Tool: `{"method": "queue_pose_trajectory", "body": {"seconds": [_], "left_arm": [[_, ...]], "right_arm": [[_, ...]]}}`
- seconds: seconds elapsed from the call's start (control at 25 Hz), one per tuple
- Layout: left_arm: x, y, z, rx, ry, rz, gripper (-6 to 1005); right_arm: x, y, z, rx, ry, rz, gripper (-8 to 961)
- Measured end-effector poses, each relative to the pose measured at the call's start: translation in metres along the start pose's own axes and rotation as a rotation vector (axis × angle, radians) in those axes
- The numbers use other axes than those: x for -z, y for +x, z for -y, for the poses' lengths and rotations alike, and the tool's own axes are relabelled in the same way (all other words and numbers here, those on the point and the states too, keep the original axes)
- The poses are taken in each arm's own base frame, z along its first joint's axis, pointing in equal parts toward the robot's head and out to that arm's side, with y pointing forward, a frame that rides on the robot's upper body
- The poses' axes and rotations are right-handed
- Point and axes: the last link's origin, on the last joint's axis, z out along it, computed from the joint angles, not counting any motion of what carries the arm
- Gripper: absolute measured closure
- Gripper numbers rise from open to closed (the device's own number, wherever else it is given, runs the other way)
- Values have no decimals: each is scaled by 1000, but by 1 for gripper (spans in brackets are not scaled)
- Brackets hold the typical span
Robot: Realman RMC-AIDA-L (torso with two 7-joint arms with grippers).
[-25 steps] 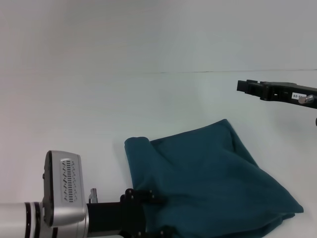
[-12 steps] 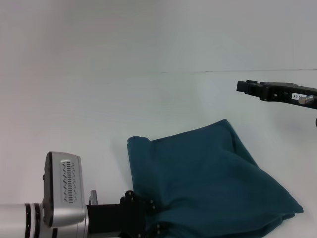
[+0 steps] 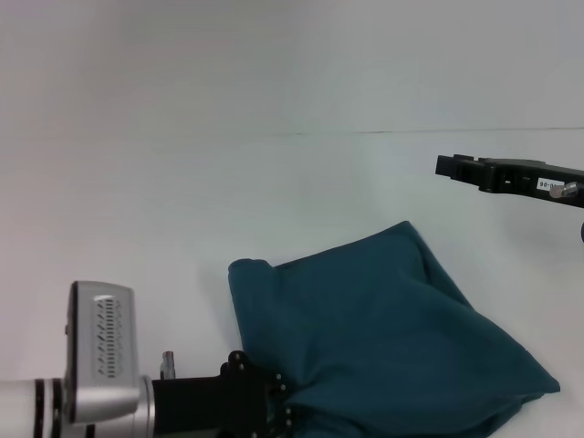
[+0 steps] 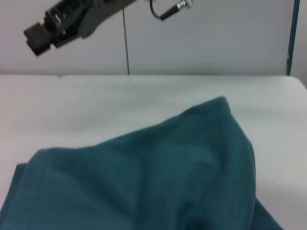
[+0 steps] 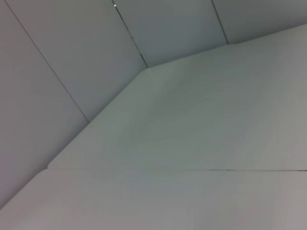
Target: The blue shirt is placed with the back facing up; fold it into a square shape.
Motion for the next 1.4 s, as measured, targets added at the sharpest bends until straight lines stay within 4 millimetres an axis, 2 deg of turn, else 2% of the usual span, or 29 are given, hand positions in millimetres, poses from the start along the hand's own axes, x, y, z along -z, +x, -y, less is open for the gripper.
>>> {"method": "queue_pose_trajectory", "body": {"seconds": [0.12,0.48,0.92,1.4], "left_arm": [[5,3,1,1,-7,-22,925],[13,1,8,-15,2,2,932],[35,2,27,-51,29,34,936],[30,8,40,-82,46,53,937]], "right_arm": [[0,1,0,0,-4,-3,637],[3,4,0,-18,-9,12,637],[11,14,5,-45,1,32,637],[13,16,3,-41,-19,57,636]]}}
